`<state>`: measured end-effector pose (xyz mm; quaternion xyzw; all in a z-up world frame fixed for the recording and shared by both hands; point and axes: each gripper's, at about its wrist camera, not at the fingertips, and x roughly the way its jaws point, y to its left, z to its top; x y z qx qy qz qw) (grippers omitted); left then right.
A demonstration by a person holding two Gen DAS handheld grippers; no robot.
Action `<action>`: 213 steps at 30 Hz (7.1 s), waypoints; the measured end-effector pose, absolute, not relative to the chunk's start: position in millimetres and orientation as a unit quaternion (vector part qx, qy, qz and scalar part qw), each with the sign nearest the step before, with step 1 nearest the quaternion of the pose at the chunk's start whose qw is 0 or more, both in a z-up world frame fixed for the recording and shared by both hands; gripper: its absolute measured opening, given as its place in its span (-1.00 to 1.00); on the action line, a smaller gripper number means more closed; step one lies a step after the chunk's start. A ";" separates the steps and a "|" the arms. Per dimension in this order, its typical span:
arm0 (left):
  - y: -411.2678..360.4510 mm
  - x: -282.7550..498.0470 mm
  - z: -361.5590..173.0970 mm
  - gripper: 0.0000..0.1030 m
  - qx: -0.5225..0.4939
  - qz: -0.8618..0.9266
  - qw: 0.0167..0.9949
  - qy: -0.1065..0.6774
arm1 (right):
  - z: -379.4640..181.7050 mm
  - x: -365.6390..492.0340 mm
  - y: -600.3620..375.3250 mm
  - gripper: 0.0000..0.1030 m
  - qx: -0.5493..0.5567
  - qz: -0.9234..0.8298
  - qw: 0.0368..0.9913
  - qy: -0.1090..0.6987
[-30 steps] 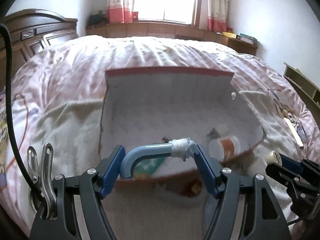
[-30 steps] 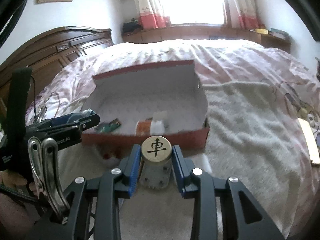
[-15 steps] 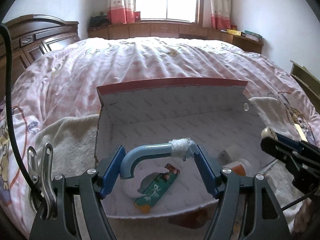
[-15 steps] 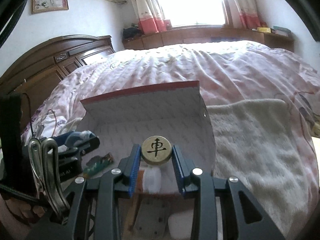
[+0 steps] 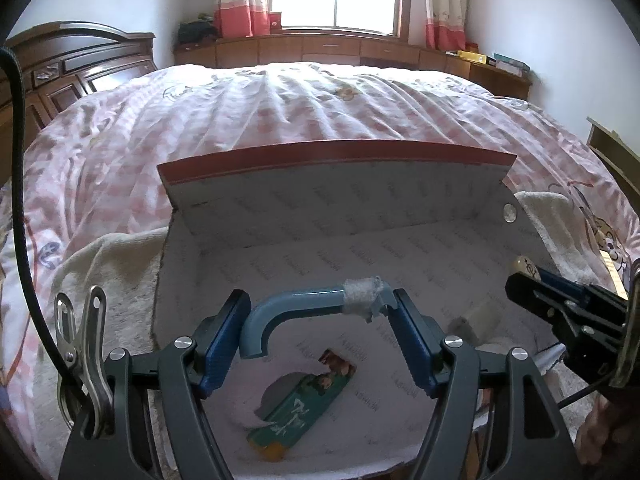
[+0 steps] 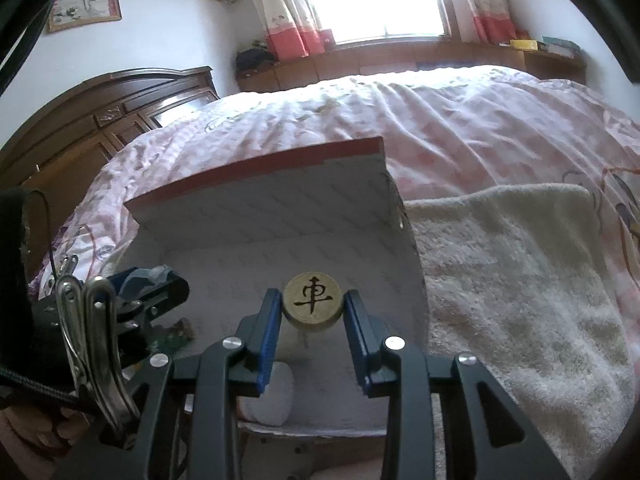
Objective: Organize rigid objects
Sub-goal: 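Open both grippers to drop the handle and chess piece into the box, then move the left gripper down to the blue tape dispenser, then close the left gripper on the tape dispenser while the right gripper approaches the white earbud case, then lift the tape dispenser with the left gripper while the right gripper grasps the earbud case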
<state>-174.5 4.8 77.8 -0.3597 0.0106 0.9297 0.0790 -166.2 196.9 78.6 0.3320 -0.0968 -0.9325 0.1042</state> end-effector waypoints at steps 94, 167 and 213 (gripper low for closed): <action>24.5 -35.3 35.9 0.57 -0.434 0.891 0.133 0.012 | 35.1 -28.3 211.6 0.22 0.384 -0.910 0.101 -0.124; 6.7 -29.4 12.0 -0.19 -0.388 0.917 0.094 0.023 | 24.0 -48.3 197.2 0.19 0.385 -0.919 0.075 -0.029; 10.1 -16.9 20.4 -0.21 -0.388 0.915 0.103 0.030 | 17.1 -9.7 193.6 0.24 0.363 -0.927 0.075 -0.061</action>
